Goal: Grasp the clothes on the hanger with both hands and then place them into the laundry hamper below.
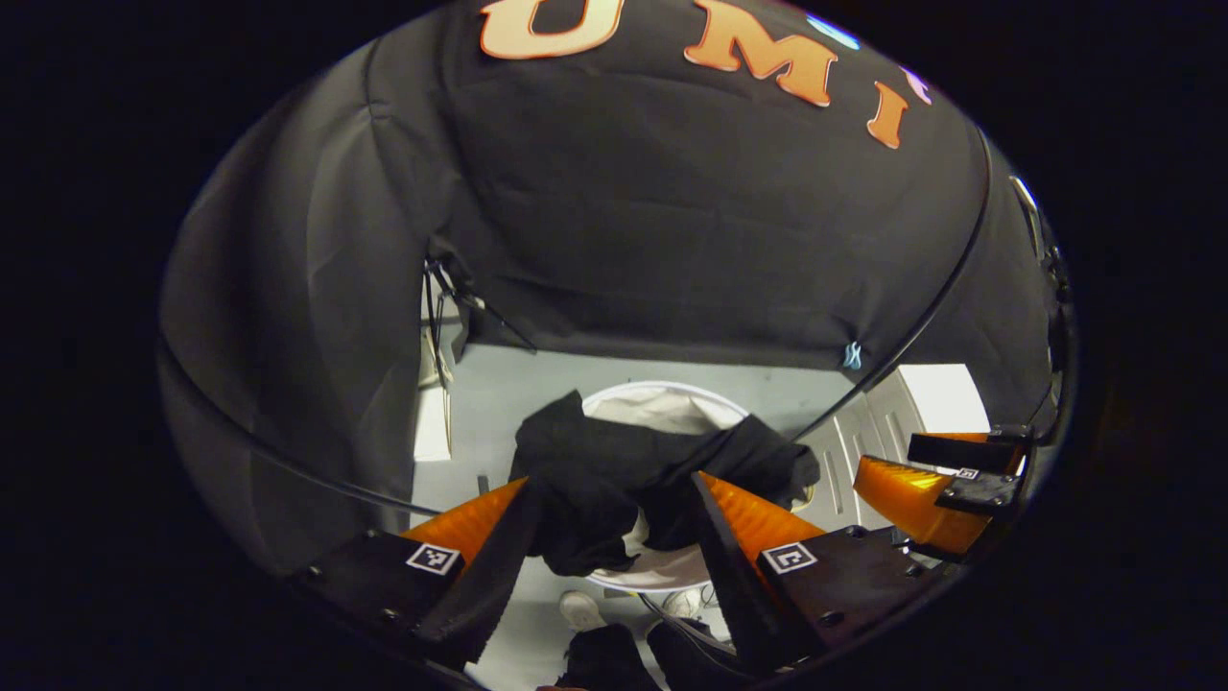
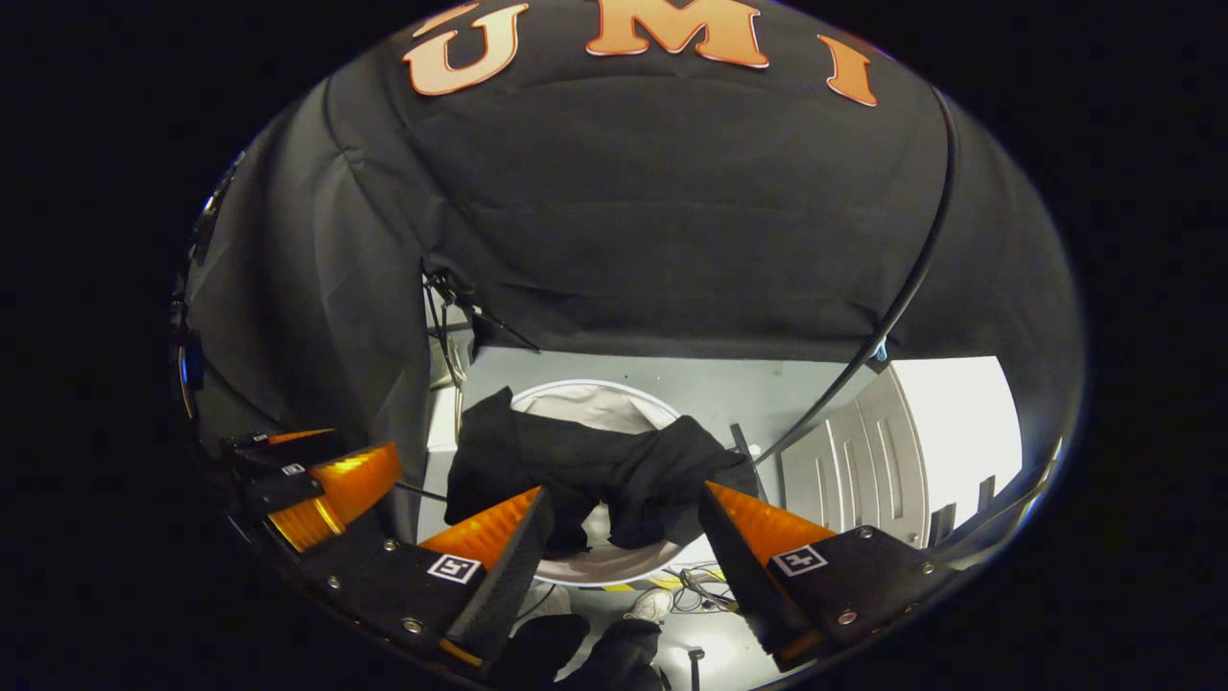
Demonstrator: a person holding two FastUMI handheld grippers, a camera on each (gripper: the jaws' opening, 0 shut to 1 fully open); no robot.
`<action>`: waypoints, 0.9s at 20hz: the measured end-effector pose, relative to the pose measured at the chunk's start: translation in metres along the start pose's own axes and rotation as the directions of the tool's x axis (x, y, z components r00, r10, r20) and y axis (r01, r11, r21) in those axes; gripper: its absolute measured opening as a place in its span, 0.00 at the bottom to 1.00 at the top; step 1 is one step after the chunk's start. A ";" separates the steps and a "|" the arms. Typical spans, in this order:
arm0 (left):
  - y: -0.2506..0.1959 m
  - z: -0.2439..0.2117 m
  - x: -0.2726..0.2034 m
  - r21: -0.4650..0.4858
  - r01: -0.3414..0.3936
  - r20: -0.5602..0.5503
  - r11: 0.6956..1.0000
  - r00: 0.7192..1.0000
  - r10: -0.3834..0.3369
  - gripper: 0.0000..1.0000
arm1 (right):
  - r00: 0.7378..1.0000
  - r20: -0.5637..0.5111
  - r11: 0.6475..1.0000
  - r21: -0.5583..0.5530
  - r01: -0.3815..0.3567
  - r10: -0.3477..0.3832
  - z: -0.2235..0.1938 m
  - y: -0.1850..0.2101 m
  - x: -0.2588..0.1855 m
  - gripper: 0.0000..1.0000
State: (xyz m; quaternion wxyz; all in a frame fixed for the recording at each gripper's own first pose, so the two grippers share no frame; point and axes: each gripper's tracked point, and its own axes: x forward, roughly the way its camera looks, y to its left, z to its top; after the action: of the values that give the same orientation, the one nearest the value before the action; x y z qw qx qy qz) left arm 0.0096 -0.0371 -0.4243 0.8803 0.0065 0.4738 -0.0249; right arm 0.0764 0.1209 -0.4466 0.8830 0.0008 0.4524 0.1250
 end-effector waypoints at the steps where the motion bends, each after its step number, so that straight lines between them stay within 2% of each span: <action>1: 0.004 0.011 -0.011 -0.007 -0.001 0.036 1.000 0.999 0.001 0.98 | 1.000 0.023 1.000 0.006 -0.003 0.003 0.007 0.000 -0.012 0.94; 5: 0.016 0.059 -0.071 -0.038 0.001 0.180 0.999 0.984 0.006 0.98 | 0.988 0.152 0.999 -0.040 -0.008 0.014 0.045 0.004 -0.064 0.94; 9: 0.027 0.088 -0.114 -0.046 -0.011 0.308 0.999 0.951 0.024 0.98 | 0.963 0.263 0.997 -0.064 -0.042 0.057 0.081 0.018 -0.122 0.94; 13: 0.052 0.126 -0.171 -0.066 -0.039 0.432 0.997 0.900 0.064 0.98 | 0.929 0.364 0.995 -0.099 -0.033 0.067 0.117 0.015 -0.178 0.94; 15: 0.063 0.147 -0.198 -0.060 -0.063 0.500 0.996 0.862 0.085 0.95 | 0.910 0.411 0.994 -0.106 -0.016 0.059 0.134 0.010 -0.203 0.94; 18: 0.070 0.165 -0.232 -0.077 -0.065 0.564 0.995 0.820 0.097 0.98 | 0.871 0.491 0.994 -0.105 0.019 0.035 0.158 -0.001 -0.235 0.94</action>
State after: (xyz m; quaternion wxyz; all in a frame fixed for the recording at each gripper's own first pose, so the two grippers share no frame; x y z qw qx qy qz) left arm 0.0230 0.0356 -0.1406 0.9813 -0.0049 0.1908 0.0246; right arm 0.0709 0.0858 -0.1656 0.9672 -0.0126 0.2057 0.1483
